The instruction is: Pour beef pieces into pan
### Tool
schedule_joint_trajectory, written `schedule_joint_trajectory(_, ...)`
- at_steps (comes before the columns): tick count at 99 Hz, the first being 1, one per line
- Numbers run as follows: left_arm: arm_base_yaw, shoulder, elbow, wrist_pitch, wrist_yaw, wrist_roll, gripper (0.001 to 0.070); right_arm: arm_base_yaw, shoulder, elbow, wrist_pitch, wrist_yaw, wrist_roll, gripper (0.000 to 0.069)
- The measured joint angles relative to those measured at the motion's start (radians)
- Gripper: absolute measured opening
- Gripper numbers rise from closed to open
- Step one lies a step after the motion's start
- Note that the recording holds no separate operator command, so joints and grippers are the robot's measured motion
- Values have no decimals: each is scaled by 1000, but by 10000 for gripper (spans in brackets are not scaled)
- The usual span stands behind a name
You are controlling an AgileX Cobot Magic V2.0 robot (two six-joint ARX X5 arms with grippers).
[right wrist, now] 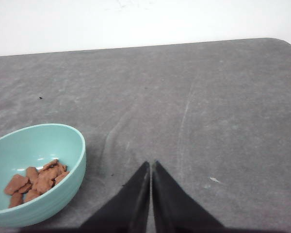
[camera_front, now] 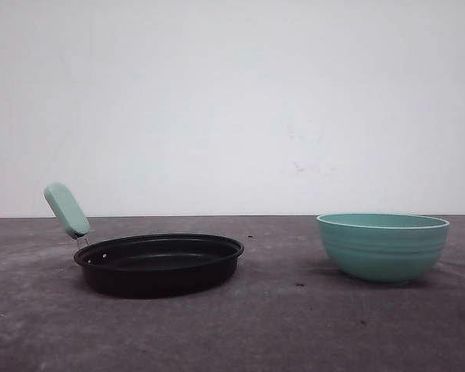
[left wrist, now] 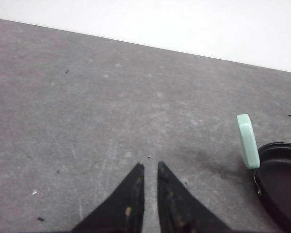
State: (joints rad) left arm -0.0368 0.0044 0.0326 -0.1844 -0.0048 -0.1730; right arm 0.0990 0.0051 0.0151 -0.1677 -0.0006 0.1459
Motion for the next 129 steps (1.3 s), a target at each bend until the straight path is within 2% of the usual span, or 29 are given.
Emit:
schedule_joint_trajectory(29, 0, 0, 0, 0, 3, -5, 22, 0, 0, 0, 0, -6, 8, 5)
schedule_joint_trajectory(54, 0, 0, 0, 0, 5, -100, 22, 0, 0, 0, 4, -106, 116, 5)
schedule_joint_trajectory(72, 0, 0, 2, -3, 10, -166, 22, 0, 0, 0, 5, -103, 145, 5)
schedule_joint_trajectory(77, 0, 0, 2, -3, 23, -195, 22, 0, 0, 0, 9, -109, 148, 5)
schedule_joint_trajectory(85, 0, 0, 22, -39, 75, -238, 22, 0, 0, 6, 12, -126, 156, 5)
schedule_joint_trajectory(95, 0, 5, 78, -90, 121, -261, 22, 0, 0, 59, -10, -131, 170, 5)
schedule_joint_trajectory(115, 0, 89, 250, -129, 130, -264, 22, 0, 35, 276, -7, -131, 143, 5)
schedule_joint_trajectory(129, 0, 243, 407, -179, 133, -212, 22, 0, 148, 454, -9, -134, 96, 5)
